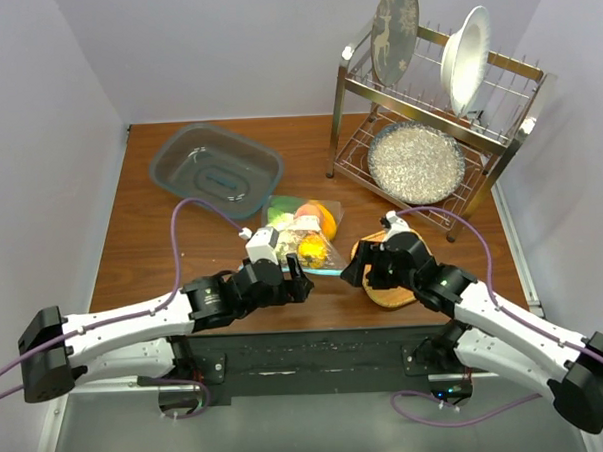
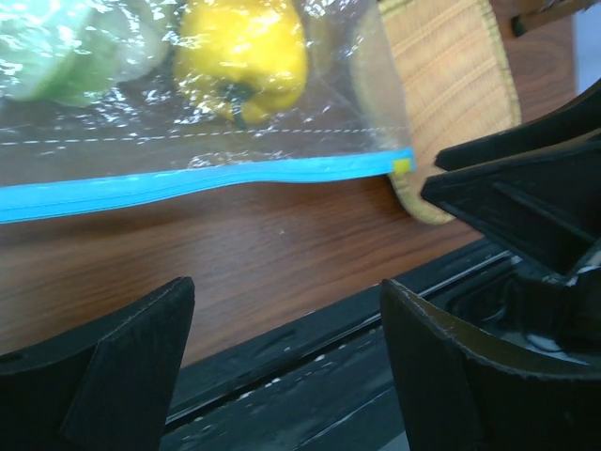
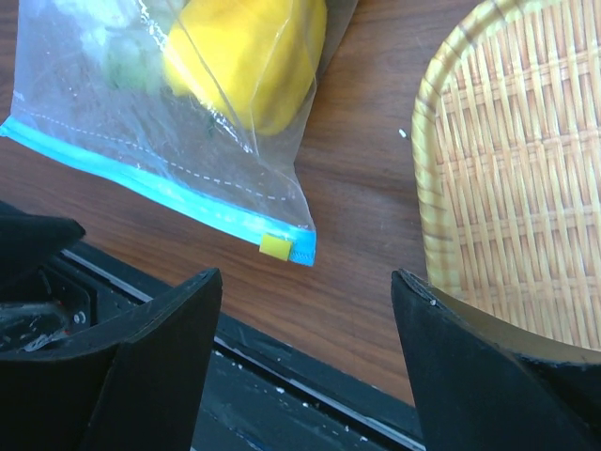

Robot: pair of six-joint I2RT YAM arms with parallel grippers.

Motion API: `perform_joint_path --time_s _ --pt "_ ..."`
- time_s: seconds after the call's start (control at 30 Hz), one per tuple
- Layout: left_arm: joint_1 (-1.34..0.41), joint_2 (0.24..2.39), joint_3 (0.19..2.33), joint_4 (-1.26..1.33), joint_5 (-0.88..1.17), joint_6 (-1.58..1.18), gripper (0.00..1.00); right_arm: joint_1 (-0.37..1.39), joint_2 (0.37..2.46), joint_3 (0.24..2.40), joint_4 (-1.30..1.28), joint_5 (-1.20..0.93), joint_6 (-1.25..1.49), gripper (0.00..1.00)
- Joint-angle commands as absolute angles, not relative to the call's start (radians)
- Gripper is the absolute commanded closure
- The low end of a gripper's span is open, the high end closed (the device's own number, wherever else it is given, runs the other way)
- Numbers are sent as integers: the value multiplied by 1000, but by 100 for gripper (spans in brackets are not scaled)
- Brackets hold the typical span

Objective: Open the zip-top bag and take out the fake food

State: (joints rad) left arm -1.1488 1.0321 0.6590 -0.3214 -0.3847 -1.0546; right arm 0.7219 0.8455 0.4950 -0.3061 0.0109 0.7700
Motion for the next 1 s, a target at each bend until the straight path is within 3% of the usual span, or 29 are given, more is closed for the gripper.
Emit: perform_joint_path --time_s 0.0,0.37,0.97 --pt "-1157 1049 614 -85 -409 -1198 18 726 876 522 -215 20 790 25" --pt "-1157 1178 482 136 -554 -1404 31 727 942 515 -143 46 830 27" --pt "-1154 1149 388 317 -660 -1310 40 726 1022 522 -77 49 842 31"
